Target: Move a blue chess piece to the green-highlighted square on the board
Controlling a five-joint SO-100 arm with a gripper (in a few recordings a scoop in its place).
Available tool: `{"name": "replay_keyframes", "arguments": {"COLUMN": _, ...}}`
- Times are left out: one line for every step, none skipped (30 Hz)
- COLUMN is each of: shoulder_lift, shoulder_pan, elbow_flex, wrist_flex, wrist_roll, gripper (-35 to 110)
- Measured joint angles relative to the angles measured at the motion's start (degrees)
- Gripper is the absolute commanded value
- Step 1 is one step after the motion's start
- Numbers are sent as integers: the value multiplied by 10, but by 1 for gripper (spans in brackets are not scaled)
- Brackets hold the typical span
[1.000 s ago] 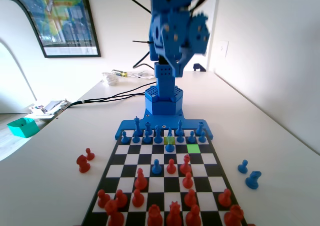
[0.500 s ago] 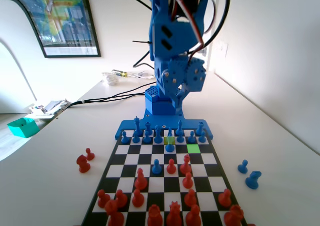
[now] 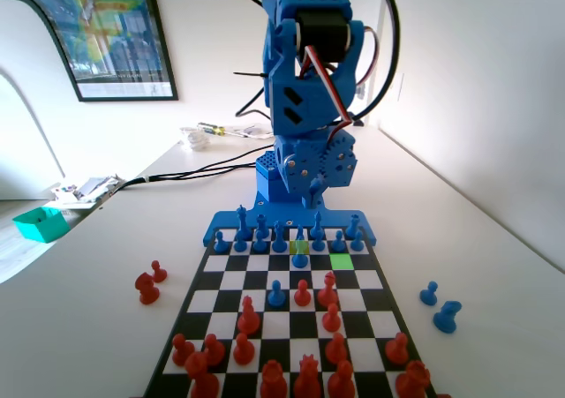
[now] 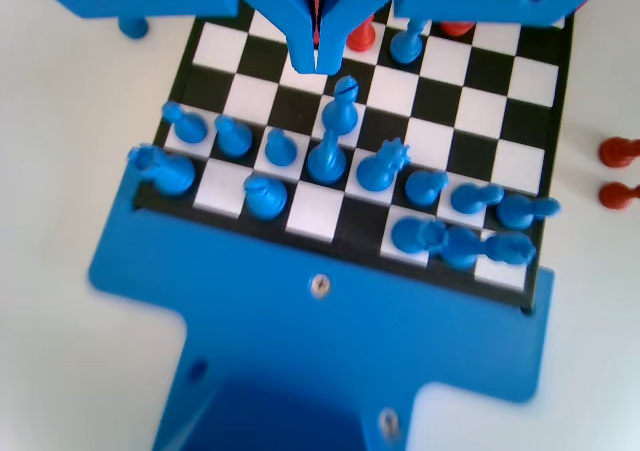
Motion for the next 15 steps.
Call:
{"name": "replay_keyframes", "arguments": {"shoulder_lift": -5, "shoulder_pan": 2, "elbow_flex": 1, "wrist_flex": 1, "wrist_roll": 1, "gripper": 10}}
{"name": "replay_keyframes", "arguments": {"shoulder_lift": -9, "shoulder_pan": 3, "elbow_flex": 2, "wrist_flex": -6, "wrist_roll": 1, "gripper": 10}}
{"name": "replay_keyframes", "arguments": {"shoulder_lift": -10, "shoulder_pan": 3, "elbow_flex": 5, "wrist_flex": -11, "wrist_roll": 1, "gripper": 10}}
{"name": "replay_keyframes", "arguments": {"shoulder_lift": -11, "shoulder_pan": 3, "elbow_flex": 10, "wrist_flex": -11, "wrist_roll": 1, "gripper": 11}}
{"name": "replay_keyframes", "arguments": {"shoulder_lift": -11, "shoulder_pan": 1, "elbow_flex": 12, "wrist_flex": -11, "wrist_roll": 1, "gripper": 11}}
{"name": "replay_keyframes", "arguments": {"shoulder_lift": -11, "shoulder_pan": 0, "elbow_flex": 17, "wrist_flex": -25, "wrist_roll": 1, "gripper": 11}}
{"name": "replay_keyframes", "arguments": {"shoulder_lift": -11, "shoulder_pan": 1, "elbow_flex": 20, "wrist_flex": -28, "wrist_roll": 1, "gripper": 11}}
{"name": "replay_keyframes", "arguments": {"shoulder_lift": -11, "shoulder_pan": 4, "elbow_flex": 25, "wrist_flex": -33, "wrist_roll": 0, "gripper": 11}}
{"name": "replay_keyframes", "arguments": {"shoulder_lift": -11, "shoulder_pan": 9, "elbow_flex": 30, "wrist_flex": -36, "wrist_roll": -2, "gripper": 11}}
{"name": "replay_keyframes", "arguments": {"shoulder_lift": -11, "shoulder_pan": 12, "elbow_flex": 36, "wrist_flex": -39, "wrist_roll": -4, "gripper": 11}}
{"name": "replay_keyframes", "arguments": {"shoulder_lift": -11, "shoulder_pan": 14, "elbow_flex": 40, "wrist_flex": -40, "wrist_roll": -4, "gripper": 11}}
{"name": "replay_keyframes", "arguments": {"shoulder_lift": -11, "shoulder_pan": 15, "elbow_flex": 41, "wrist_flex": -40, "wrist_roll": -6, "gripper": 11}}
{"name": "replay_keyframes", "arguments": {"shoulder_lift": -11, "shoulder_pan": 18, "elbow_flex": 46, "wrist_flex": -49, "wrist_roll": -10, "gripper": 12}}
{"name": "replay_keyframes", "arguments": {"shoulder_lift": -11, "shoulder_pan": 18, "elbow_flex": 49, "wrist_flex": -50, "wrist_roll": -11, "gripper": 12}}
{"name": "replay_keyframes", "arguments": {"shoulder_lift": -11, "shoulder_pan": 21, "elbow_flex": 51, "wrist_flex": -49, "wrist_roll": -13, "gripper": 12}}
